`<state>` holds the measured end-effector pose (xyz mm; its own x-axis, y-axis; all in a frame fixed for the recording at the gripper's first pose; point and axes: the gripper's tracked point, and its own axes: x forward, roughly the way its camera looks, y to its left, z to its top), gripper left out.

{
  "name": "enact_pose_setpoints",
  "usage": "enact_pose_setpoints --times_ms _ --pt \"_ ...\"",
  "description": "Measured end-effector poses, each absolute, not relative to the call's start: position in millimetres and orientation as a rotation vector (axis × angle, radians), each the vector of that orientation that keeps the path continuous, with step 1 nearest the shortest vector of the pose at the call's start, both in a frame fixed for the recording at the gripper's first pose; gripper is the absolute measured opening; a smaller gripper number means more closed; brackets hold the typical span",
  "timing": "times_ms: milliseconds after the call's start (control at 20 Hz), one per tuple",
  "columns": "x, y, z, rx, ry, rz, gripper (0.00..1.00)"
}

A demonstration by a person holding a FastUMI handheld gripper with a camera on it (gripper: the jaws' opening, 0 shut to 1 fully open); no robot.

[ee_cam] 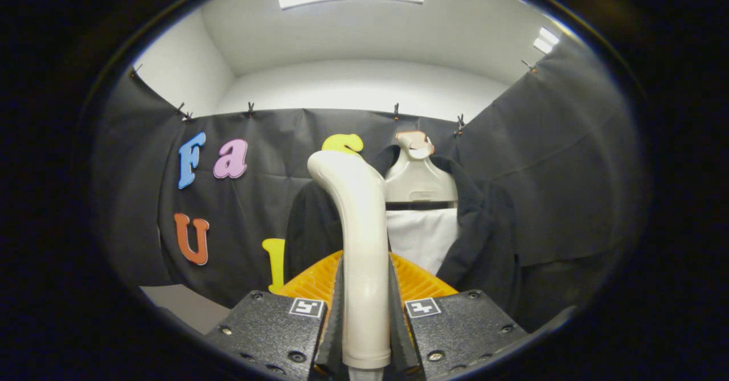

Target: Iron the clothes twice with a garment steamer, once on the left side and once on the right side.

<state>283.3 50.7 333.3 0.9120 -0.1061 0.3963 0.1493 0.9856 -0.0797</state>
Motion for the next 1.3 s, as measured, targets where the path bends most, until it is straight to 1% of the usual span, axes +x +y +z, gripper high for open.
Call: enact_pose_setpoints --times_ms 350,800,1300 --pt "286 48 294 -0.103 -0.307 -0.212 0.39" --pt "287 27 231 -0.08 -0.188 -0.239 0.39" --pt "275 14 179 -0.085 -0.093 -0.246 0.39"
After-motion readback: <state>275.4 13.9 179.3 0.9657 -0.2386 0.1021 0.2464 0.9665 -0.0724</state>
